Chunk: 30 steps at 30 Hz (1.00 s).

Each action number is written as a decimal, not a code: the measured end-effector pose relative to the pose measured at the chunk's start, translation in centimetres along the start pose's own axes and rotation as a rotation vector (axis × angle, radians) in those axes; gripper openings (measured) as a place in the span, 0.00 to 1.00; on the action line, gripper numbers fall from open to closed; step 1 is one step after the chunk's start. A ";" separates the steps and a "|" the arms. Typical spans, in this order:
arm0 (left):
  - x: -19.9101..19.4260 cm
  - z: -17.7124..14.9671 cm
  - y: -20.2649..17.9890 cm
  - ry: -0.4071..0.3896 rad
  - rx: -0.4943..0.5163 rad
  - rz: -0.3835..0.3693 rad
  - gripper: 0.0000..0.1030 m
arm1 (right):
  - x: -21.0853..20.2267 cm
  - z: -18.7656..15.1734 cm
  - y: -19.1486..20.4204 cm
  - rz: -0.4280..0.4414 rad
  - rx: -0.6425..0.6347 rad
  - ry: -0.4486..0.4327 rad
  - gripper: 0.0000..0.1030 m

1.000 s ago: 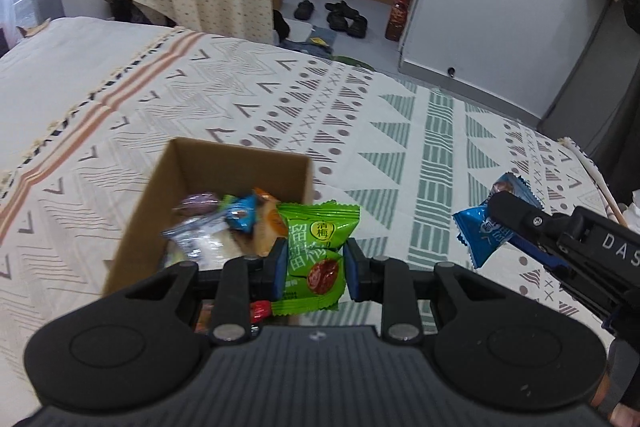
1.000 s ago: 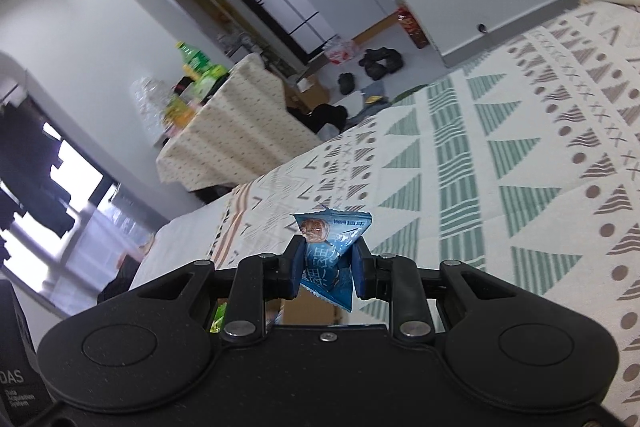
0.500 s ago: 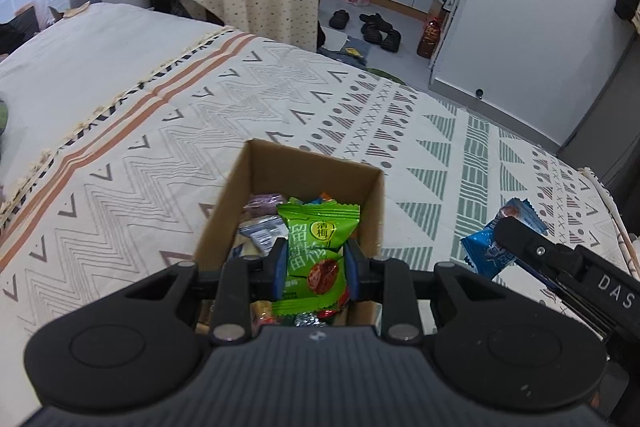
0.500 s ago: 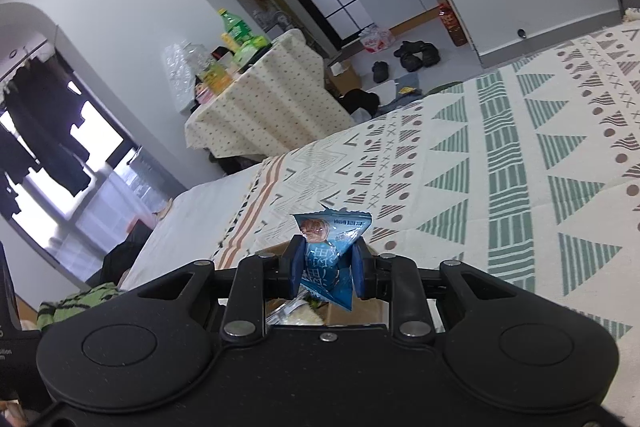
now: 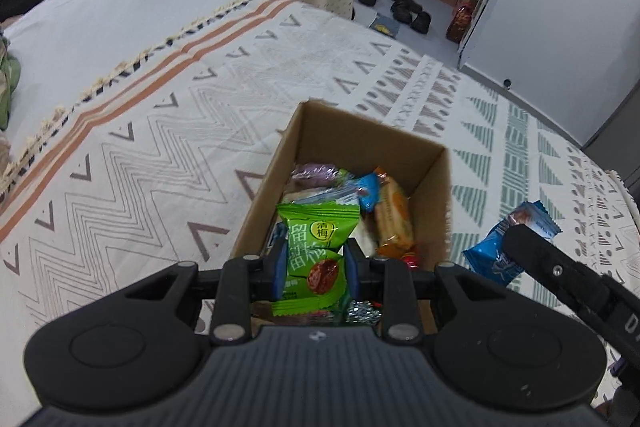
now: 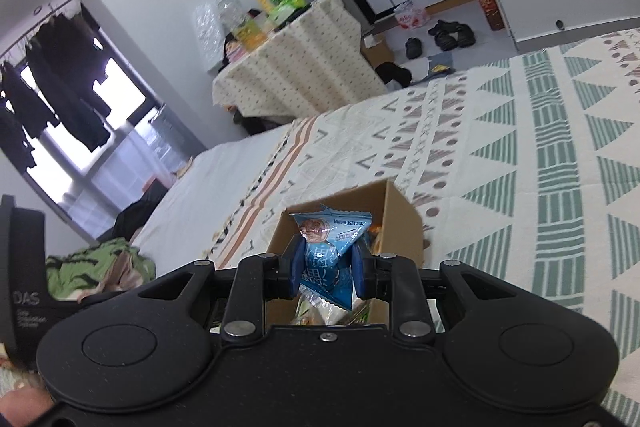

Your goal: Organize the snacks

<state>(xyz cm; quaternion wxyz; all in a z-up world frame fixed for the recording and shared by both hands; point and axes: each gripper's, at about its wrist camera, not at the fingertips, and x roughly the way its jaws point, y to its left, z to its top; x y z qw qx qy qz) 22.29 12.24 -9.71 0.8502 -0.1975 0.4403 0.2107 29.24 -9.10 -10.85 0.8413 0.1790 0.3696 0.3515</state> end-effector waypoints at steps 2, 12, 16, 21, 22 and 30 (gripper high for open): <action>0.7 0.0 0.3 0.017 -0.001 0.006 0.28 | 0.5 -0.2 0.3 0.002 -0.008 0.015 0.24; 1.2 1.0 0.8 0.045 0.009 0.015 0.34 | 2.3 -0.8 1.4 0.005 -0.020 0.040 0.24; 0.5 1.0 1.0 0.044 0.018 0.013 0.41 | 2.6 -1.2 1.6 -0.006 -0.041 0.031 0.33; -0.8 0.6 1.1 0.031 0.035 -0.002 0.53 | 0.5 -0.8 1.8 -0.025 -0.050 -0.019 0.47; -1.1 0.5 1.1 0.031 0.040 -0.006 0.57 | 0.1 -0.7 1.7 -0.033 -0.048 -0.025 0.47; -3.8 -0.4 1.3 0.007 0.064 -0.047 0.80 | -4.0 -1.1 1.4 -0.145 -0.050 -0.053 0.54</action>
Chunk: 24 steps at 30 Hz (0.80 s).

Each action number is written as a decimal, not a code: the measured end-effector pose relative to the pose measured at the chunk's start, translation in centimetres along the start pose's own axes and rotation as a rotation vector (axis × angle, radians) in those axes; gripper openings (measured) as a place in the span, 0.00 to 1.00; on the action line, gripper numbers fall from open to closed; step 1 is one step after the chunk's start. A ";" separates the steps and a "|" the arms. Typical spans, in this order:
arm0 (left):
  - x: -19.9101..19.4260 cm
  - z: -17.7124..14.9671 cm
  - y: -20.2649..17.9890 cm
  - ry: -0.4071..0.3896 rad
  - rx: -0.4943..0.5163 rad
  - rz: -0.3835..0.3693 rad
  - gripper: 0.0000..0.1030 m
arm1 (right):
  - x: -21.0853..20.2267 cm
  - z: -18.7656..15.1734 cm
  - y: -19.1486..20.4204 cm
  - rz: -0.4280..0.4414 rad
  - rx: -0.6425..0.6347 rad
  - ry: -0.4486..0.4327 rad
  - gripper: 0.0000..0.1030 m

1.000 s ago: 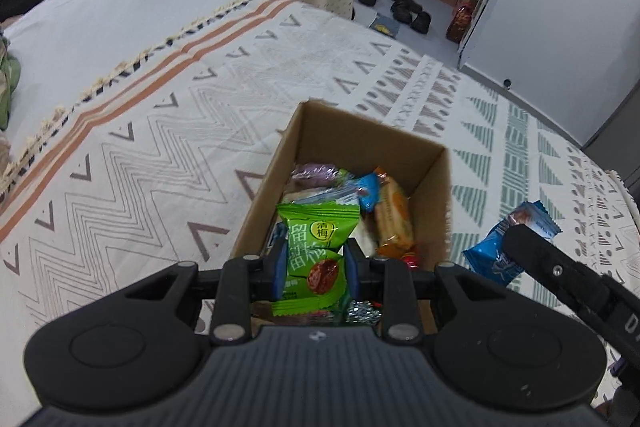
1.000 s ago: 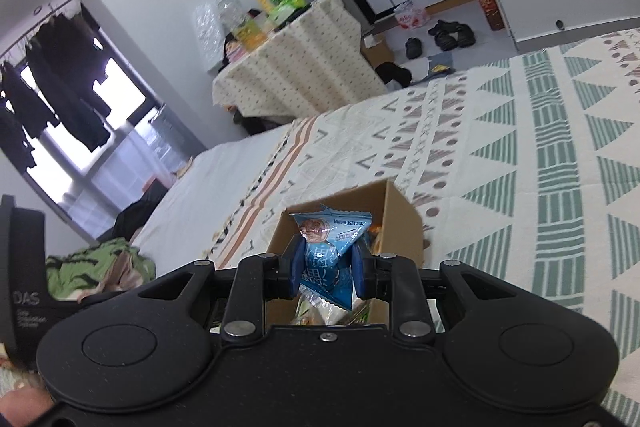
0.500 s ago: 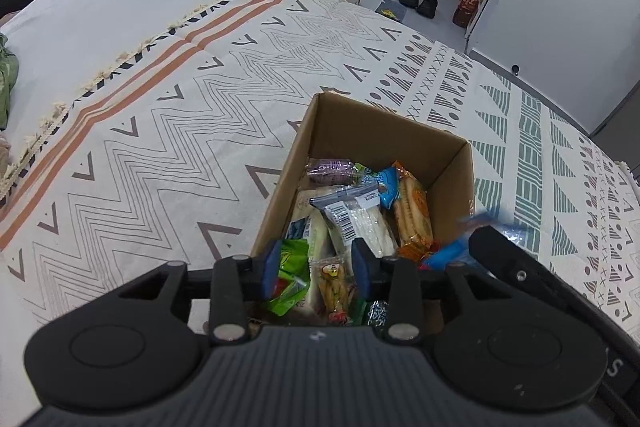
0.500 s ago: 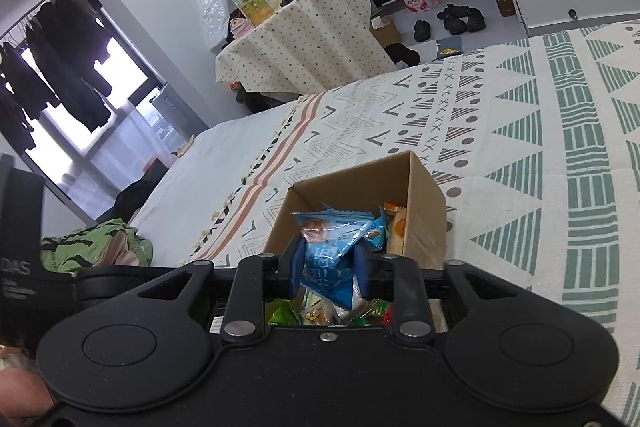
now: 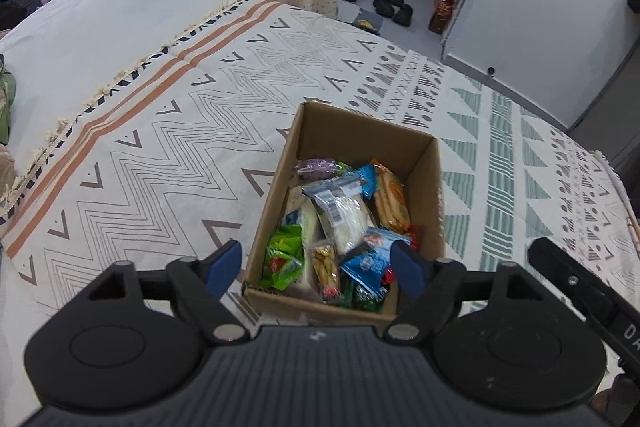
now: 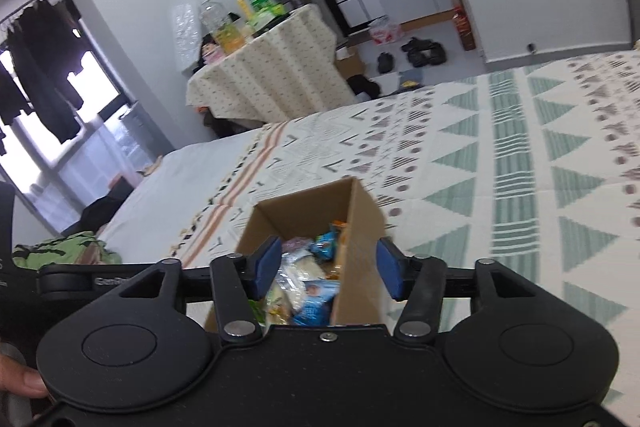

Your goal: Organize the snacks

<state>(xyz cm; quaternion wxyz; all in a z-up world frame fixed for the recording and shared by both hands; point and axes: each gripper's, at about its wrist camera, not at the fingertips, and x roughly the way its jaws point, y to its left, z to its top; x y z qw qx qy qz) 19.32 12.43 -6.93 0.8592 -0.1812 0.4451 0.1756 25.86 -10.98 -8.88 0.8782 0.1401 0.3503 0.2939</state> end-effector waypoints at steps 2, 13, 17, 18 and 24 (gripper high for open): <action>-0.7 -0.3 -0.2 0.002 0.008 -0.019 0.81 | -1.4 -0.1 -0.1 -0.025 -0.002 -0.024 0.59; -4.6 -2.4 -0.8 -0.032 0.066 -0.083 0.90 | -9.0 -1.5 -0.4 -0.136 0.028 -0.141 0.90; -5.9 -3.3 -0.8 -0.040 0.079 -0.117 0.90 | -11.0 -2.2 -0.2 -0.180 0.020 -0.153 0.96; -6.2 -3.5 -0.8 -0.042 0.084 -0.126 0.91 | -11.4 -2.4 -0.1 -0.187 0.015 -0.153 0.96; -8.2 -4.8 -1.2 -0.055 0.111 -0.176 0.96 | -14.1 -3.3 0.4 -0.232 -0.008 -0.163 1.00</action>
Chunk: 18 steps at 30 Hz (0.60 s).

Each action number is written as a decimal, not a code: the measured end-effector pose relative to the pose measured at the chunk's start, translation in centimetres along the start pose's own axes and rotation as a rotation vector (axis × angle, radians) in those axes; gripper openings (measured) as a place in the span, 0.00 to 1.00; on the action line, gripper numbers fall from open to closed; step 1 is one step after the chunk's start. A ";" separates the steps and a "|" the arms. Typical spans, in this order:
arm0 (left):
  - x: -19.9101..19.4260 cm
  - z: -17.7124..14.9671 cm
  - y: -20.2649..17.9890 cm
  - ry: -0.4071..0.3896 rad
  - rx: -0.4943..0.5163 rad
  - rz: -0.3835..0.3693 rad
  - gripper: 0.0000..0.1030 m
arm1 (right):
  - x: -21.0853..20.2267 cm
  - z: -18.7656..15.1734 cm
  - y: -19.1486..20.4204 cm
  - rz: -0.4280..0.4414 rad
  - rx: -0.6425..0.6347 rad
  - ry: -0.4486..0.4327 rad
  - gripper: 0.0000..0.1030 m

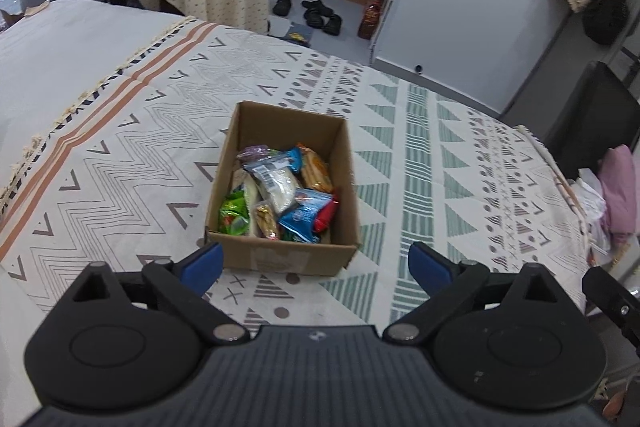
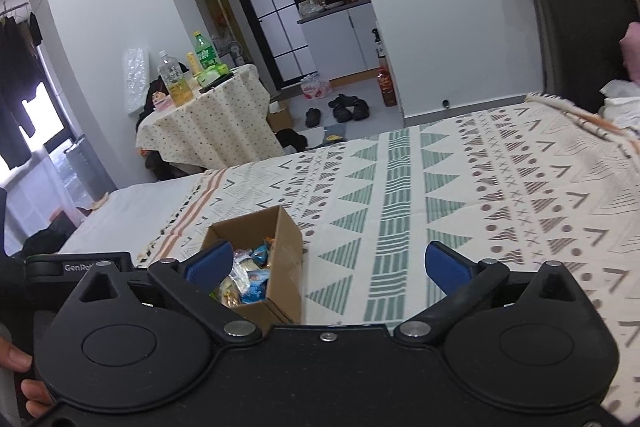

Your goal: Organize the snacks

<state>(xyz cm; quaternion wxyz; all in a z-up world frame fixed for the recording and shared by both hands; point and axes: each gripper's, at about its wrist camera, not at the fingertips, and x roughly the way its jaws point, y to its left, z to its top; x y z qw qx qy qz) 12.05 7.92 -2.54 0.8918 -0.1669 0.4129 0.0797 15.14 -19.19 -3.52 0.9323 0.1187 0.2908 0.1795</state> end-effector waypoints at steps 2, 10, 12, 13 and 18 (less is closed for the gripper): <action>-0.7 -0.3 -0.3 -0.014 0.008 -0.014 1.00 | -0.7 -0.1 -0.1 -0.010 0.001 -0.001 1.00; -2.9 -1.5 -1.0 -0.034 0.047 -0.050 1.00 | -3.6 -0.6 -0.9 -0.046 0.016 -0.016 1.00; -3.4 -1.9 -1.0 -0.039 0.055 -0.063 1.00 | -4.3 -0.8 -1.0 -0.048 0.016 -0.019 1.00; -3.7 -2.1 -1.1 -0.041 0.059 -0.070 1.00 | -4.5 -0.9 -1.0 -0.047 0.016 -0.018 1.00; -4.9 -2.8 -1.1 -0.049 0.077 -0.095 1.00 | -5.7 -1.5 -0.9 -0.049 0.019 -0.012 1.00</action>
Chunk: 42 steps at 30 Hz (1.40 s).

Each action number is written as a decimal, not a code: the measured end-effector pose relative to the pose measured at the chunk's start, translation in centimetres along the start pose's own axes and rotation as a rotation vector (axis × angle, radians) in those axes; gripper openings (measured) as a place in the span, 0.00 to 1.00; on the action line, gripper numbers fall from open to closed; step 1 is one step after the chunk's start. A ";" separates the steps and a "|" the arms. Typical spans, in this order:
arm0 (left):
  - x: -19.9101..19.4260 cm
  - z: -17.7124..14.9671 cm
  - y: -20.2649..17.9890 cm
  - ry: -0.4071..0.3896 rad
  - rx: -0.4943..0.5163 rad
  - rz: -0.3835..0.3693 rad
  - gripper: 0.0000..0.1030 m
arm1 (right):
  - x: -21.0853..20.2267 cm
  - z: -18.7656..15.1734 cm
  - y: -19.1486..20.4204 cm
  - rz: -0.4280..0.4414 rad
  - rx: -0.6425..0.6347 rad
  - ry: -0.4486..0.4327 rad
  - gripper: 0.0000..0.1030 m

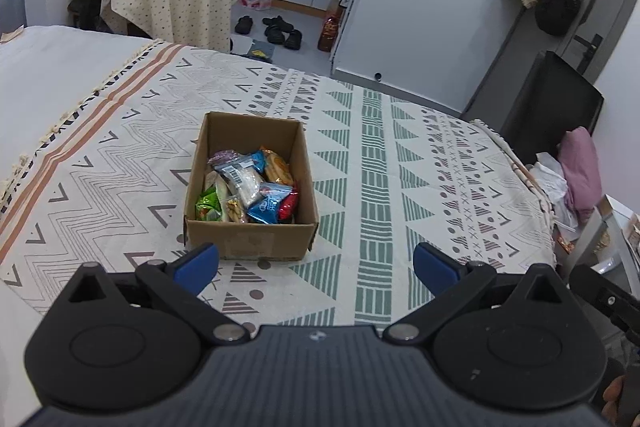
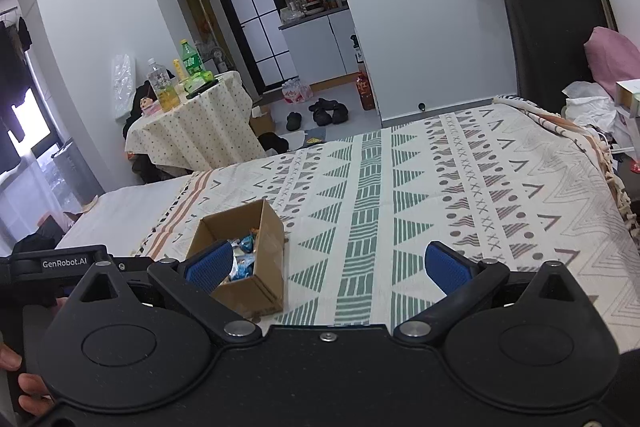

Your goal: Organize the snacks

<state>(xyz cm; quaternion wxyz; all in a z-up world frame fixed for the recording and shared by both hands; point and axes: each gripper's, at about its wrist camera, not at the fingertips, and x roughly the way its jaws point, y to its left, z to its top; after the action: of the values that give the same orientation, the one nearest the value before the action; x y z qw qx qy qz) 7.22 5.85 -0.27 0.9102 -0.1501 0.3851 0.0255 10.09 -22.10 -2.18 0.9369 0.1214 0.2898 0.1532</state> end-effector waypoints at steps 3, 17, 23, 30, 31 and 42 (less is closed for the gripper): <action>-0.8 -0.4 -0.2 -0.003 0.021 -0.012 1.00 | -0.8 -0.4 0.0 -0.001 0.005 -0.002 1.00; -3.1 -2.1 -0.1 -0.020 0.091 -0.007 1.00 | -2.9 -2.5 0.7 -0.011 -0.004 0.030 1.00; -3.9 -2.7 0.1 -0.024 0.110 0.002 1.00 | -3.4 -3.4 1.1 -0.016 -0.024 0.062 1.00; -4.1 -2.9 0.2 -0.022 0.124 0.017 1.00 | -3.6 -3.6 1.2 -0.022 -0.026 0.069 1.00; -4.1 -2.9 0.2 -0.023 0.125 0.018 1.00 | -3.6 -3.5 1.2 -0.022 -0.023 0.068 1.00; -4.2 -3.1 0.4 -0.020 0.126 0.018 1.00 | -3.6 -3.5 1.2 -0.022 -0.019 0.069 1.00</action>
<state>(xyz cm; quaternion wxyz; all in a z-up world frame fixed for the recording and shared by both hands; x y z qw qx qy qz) 2.09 5.58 0.61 0.9214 -0.0886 0.3783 0.0111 4.96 -21.81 -2.83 0.9291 0.1041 0.3220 0.1495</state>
